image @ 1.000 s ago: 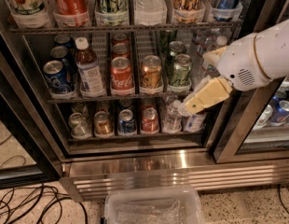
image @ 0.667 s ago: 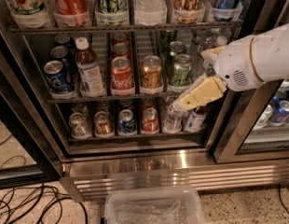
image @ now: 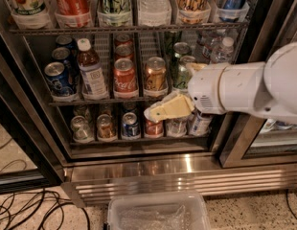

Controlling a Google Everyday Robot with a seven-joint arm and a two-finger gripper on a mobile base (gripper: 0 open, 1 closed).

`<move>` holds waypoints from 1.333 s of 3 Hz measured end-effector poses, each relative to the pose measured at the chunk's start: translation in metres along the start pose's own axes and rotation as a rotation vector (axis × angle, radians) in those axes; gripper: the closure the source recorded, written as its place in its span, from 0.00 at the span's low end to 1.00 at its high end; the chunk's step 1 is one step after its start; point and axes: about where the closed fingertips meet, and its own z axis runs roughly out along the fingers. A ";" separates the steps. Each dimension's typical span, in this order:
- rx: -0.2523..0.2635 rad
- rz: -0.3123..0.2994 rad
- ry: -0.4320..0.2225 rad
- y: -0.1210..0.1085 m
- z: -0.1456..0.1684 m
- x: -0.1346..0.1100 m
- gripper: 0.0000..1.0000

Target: Pick orange can from middle shelf of fridge

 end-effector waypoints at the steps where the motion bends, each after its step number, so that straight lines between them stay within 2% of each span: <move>1: 0.045 0.035 -0.104 0.004 0.031 -0.005 0.00; 2: 0.101 0.019 -0.143 -0.003 0.036 -0.021 0.00; 3: 0.102 0.019 -0.142 -0.004 0.036 -0.020 0.00; 4: 0.110 0.052 -0.176 0.012 0.046 -0.023 0.00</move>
Offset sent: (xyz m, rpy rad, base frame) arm 0.0127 0.0224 -0.0114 0.0818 -0.0516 -0.0315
